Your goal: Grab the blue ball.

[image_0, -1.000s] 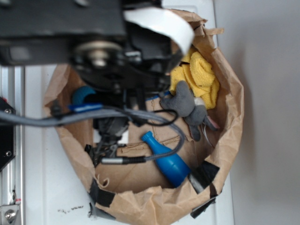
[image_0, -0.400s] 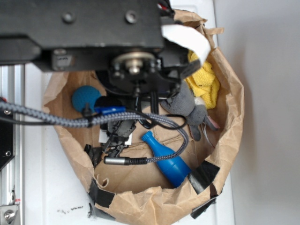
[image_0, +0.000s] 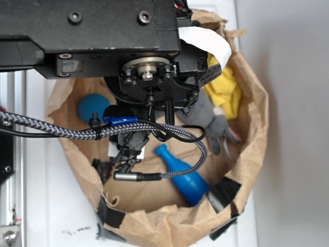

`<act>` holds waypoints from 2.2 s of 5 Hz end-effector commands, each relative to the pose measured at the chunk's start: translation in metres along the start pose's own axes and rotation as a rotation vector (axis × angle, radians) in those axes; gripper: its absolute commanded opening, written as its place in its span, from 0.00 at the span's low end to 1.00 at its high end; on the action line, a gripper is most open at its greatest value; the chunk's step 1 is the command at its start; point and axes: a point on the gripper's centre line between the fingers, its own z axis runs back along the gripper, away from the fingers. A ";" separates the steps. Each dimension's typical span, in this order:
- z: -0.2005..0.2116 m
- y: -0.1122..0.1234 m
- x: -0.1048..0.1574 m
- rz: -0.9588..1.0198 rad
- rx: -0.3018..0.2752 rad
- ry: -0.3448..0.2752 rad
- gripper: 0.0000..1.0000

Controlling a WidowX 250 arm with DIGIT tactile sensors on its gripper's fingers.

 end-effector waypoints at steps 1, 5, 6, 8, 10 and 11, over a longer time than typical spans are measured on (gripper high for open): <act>-0.005 0.004 0.000 0.017 0.042 -0.002 1.00; -0.044 0.011 -0.023 0.025 0.117 0.012 1.00; -0.046 0.017 -0.024 0.020 0.111 0.027 1.00; -0.053 0.023 -0.030 -0.001 0.102 0.030 1.00; -0.084 0.016 -0.020 0.011 0.068 0.013 1.00; -0.100 0.011 -0.020 0.010 0.079 0.012 1.00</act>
